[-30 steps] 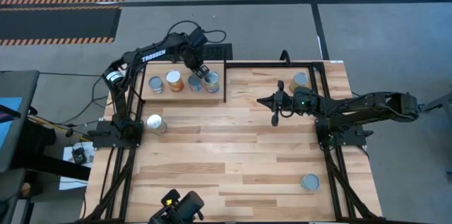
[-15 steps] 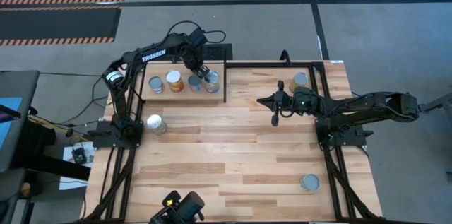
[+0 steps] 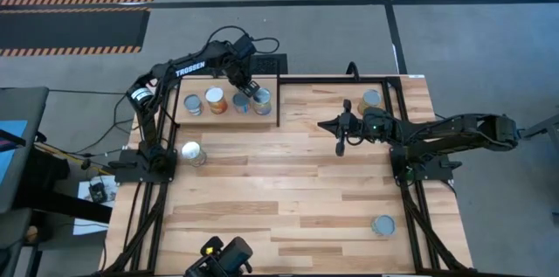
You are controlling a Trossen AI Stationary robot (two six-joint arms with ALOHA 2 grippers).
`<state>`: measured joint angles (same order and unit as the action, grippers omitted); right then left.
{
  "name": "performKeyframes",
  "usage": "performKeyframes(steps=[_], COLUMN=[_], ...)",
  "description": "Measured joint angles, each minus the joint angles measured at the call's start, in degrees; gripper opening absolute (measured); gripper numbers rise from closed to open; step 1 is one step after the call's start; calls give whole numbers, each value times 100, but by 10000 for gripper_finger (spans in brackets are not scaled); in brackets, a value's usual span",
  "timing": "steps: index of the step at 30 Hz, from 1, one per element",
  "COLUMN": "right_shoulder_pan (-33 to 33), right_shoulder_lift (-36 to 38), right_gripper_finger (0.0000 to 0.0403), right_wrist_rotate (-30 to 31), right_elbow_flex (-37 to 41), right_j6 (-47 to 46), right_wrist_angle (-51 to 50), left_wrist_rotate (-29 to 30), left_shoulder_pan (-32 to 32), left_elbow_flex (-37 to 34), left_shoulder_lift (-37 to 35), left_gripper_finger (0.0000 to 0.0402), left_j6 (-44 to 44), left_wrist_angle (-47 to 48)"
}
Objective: Pick and place cans onto a shelf
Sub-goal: Put the canned peas on the shelf
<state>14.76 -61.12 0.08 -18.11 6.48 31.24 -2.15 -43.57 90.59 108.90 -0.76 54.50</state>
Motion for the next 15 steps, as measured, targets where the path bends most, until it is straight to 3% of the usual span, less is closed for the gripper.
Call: performKeyframes(steps=[15], right_shoulder_pan=[0], right_shoulder_lift=[0], right_gripper_finger=[7], right_wrist_rotate=[-1], right_elbow_flex=[0], right_j6=[2], right_wrist_angle=[-2], left_wrist_rotate=[-56], left_shoulder_pan=[-2], left_elbow_flex=[0], left_shoulder_lift=[0], left_gripper_finger=[19], left_j6=[-8], left_wrist_angle=[0])
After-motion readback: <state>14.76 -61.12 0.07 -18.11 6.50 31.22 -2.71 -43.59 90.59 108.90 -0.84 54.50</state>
